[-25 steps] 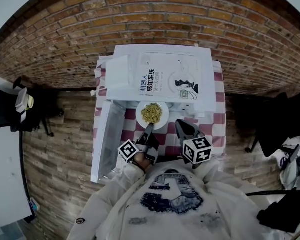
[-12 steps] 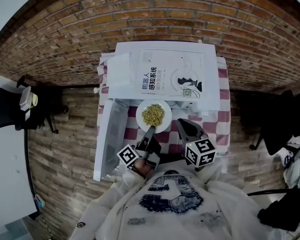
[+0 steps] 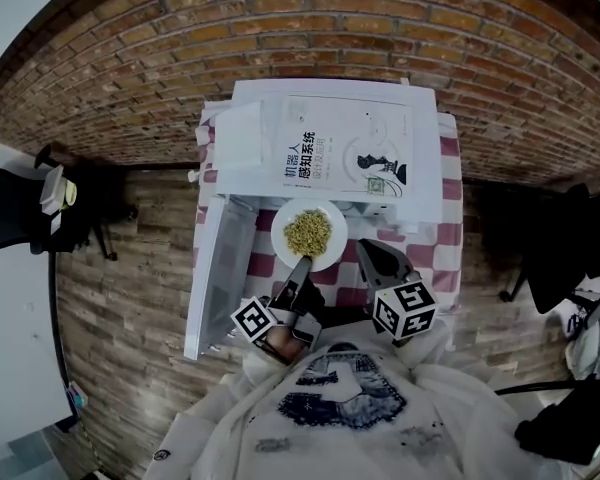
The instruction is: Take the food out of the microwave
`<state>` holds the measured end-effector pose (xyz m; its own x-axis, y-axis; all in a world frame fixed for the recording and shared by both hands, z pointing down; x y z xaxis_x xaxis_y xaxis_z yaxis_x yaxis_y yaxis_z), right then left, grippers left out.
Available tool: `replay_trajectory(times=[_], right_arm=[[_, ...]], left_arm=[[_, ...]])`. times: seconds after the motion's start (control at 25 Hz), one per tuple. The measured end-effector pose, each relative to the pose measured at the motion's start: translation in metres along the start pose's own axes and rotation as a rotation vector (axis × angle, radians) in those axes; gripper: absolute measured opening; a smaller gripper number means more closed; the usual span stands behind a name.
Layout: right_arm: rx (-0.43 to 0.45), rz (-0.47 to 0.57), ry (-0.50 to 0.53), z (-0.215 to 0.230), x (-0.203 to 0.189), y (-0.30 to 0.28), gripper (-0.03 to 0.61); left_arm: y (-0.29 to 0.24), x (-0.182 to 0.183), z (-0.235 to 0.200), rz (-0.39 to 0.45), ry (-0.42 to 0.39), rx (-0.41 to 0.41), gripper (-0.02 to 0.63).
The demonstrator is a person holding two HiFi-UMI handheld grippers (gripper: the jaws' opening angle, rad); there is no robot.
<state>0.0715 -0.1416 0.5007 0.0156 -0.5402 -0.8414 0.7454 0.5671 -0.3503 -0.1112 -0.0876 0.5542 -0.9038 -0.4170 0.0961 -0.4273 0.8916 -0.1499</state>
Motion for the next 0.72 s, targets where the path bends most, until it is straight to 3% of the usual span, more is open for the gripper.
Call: replay_trajectory(times=[0.72], right_arm=[[-0.004, -0.002, 0.036, -0.0004, -0.0005, 0.0027, 0.014]], left_arm=[[0.0066, -0.0072, 0.0017, 0.005, 0.004, -0.006, 0.034]])
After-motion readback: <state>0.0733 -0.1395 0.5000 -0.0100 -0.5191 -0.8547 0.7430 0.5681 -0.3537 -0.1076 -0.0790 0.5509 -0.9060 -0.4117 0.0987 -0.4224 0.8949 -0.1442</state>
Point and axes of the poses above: the fingertips, and each gripper's own axes: y backward along the fingers, z to its right, x out of its top, the point moved 7 cm from there along y, backward along the fingers, and after that the axes turned 9 degrees about x, right-handed, at the moved point
